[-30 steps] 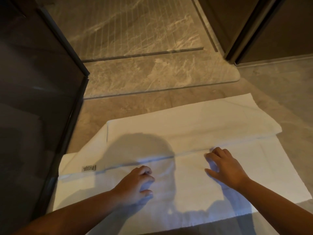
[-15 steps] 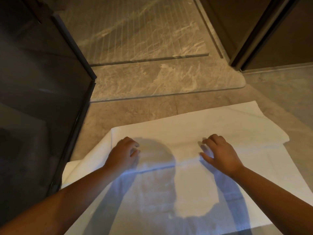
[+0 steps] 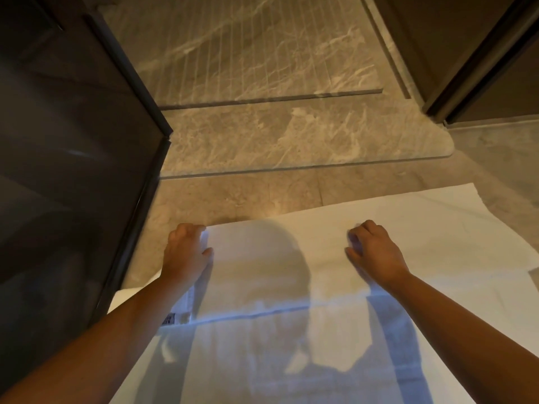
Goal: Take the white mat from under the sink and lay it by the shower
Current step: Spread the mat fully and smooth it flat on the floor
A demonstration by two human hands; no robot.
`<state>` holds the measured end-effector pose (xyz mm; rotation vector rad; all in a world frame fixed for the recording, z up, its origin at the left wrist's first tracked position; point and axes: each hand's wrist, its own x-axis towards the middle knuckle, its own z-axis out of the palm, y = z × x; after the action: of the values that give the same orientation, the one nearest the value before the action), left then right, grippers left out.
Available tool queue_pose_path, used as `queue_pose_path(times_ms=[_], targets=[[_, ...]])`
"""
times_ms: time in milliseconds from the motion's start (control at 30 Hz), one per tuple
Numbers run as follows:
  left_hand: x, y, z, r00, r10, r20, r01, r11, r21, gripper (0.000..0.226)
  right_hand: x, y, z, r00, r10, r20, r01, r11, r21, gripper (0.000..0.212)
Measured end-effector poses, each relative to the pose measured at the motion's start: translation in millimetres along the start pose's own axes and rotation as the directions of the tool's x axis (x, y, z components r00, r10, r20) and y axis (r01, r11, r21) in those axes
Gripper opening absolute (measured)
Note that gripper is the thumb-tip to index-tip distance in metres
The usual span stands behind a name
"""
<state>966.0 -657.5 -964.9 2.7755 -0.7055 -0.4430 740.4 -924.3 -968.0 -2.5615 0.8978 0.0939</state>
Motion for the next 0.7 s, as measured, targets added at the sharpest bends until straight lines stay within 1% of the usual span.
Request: queue_pose_path(times_ms=[67,133,200,267,300,400,500,600,700], targets=[[4.9,-3.2,0.9,0.998,-0.059,0.037,0.06,0.998,-0.023,0.045,0.8,0.5,3.1,0.999,-0.006,-0.046,0.007,1.0,0.026,0.022],[10.2,-4.9,0.4,0.997,-0.077,0.027,0.079,0.993,-0.084,0.035,0.7,0.3,5.3,0.996,-0.038,-0.082,0.041,0.998,0.04,0.017],[16.6,-4.1,-4.4,0.989,-0.145,-0.001,0.141,0.969,-0.205,0.021,0.4,0.6,6.2,0.992,-0.069,-0.11,0.074,0.996,0.047,0.014],[24.2,-3.7,-10.2,0.973,-0.231,0.001,0.218,0.918,-0.332,0.02,-0.1,0.9,5.5,0.99,-0.056,-0.126,0.065,0.996,0.065,0.01],[27.5,-3.8,-13.4,0.969,-0.246,0.001,0.228,0.898,-0.377,0.02,0.5,0.8,4.4,0.99,-0.039,-0.135,0.05,0.996,0.08,0.008],[35.6,-3.2,-23.2,0.982,-0.19,-0.024,0.163,0.895,-0.415,0.016,5.4,0.3,-1.5,0.987,-0.011,-0.161,0.03,0.993,0.116,0.008],[47.8,1.1,-33.9,0.987,-0.126,-0.101,0.069,0.895,-0.441,0.012,15.4,-1.6,-12.1,0.978,-0.016,-0.206,0.044,0.99,0.134,0.007],[65.3,12.8,-45.0,0.973,-0.111,-0.203,0.003,0.884,-0.468,0.009,33.9,-5.5,-26.4,0.962,-0.031,-0.272,0.067,0.99,0.123,0.007],[84.7,27.0,-54.6,0.958,-0.095,-0.271,-0.044,0.883,-0.466,0.009,53.5,-9.2,-38.7,0.934,-0.016,-0.357,0.061,0.992,0.115,0.007]])
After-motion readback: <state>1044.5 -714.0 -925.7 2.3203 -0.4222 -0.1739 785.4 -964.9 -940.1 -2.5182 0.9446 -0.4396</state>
